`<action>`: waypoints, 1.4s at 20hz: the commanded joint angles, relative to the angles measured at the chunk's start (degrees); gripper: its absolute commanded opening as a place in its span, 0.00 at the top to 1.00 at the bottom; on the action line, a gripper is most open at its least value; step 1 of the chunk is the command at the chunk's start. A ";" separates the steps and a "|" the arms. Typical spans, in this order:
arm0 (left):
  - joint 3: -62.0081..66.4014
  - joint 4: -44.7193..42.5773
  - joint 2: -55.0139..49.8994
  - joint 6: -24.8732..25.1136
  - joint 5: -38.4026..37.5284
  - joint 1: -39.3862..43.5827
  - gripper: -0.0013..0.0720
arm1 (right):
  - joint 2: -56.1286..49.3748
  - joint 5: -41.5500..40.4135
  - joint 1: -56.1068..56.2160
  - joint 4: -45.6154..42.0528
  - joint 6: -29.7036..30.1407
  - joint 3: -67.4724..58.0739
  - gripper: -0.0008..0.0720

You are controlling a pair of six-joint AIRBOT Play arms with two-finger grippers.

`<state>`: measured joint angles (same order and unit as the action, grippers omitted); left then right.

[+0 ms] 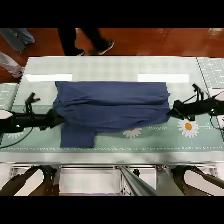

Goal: Fold the shirts.

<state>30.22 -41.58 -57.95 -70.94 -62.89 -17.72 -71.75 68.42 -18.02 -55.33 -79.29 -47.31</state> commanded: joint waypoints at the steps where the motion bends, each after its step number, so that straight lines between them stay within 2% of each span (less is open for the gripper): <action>1: 7.50 0.02 -2.95 -2.36 6.19 1.86 0.94 | -3.06 0.59 0.50 1.73 0.33 -8.74 0.96; 6: 24.13 0.04 -20.76 -4.17 6.56 6.71 0.94 | -12.79 -1.57 0.52 8.41 1.33 -18.45 0.96; 9: 36.28 0.04 -30.21 -9.18 6.51 6.56 0.94 | -18.43 -1.38 0.52 9.81 1.16 -23.78 0.96; 12: 47.52 0.02 -38.84 -11.56 3.45 7.15 0.94 | -23.37 -1.42 1.64 10.03 1.11 -28.89 0.96; 18: 58.45 0.04 -48.41 -12.52 -1.53 7.61 0.94 | -31.71 -2.54 3.54 9.84 -2.95 -37.22 0.96; 19: 58.47 0.04 -48.76 -12.46 -1.95 7.61 0.93 | -32.44 -3.19 3.54 9.90 -3.02 -37.62 0.91; 20: 58.47 0.07 -48.78 -12.02 -2.23 7.61 0.74 | -32.74 -3.69 3.54 10.54 -2.73 -37.73 0.53; 21: 58.93 0.04 -48.61 -10.91 -4.42 7.17 0.27 | -32.59 -2.40 3.02 12.02 0.11 -37.99 0.14; 22: 60.22 -0.02 -48.63 -9.18 -7.91 6.21 0.03 | -32.54 0.11 1.95 12.85 2.45 -39.26 0.13; 24: 63.67 -3.21 -48.61 -8.48 -16.11 2.86 0.03 | -32.06 4.83 -1.55 11.45 2.29 -41.92 0.13; 25: 65.05 -6.62 -48.35 -10.73 -20.06 0.98 0.03 | -31.43 5.66 -3.43 9.92 1.29 -41.94 0.13; 27: 64.85 -15.69 -45.99 -15.37 -22.86 -1.75 0.03 | -31.02 8.28 -6.36 3.52 -3.50 -41.86 0.13; 28: 63.73 -19.61 -43.98 -16.87 -21.66 -2.29 0.03 | -31.02 9.18 -6.93 0.42 -5.49 -41.20 0.13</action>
<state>93.54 -50.35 -104.49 -83.50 -79.33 -17.04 -103.04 73.17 -21.89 -47.99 -80.29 -88.23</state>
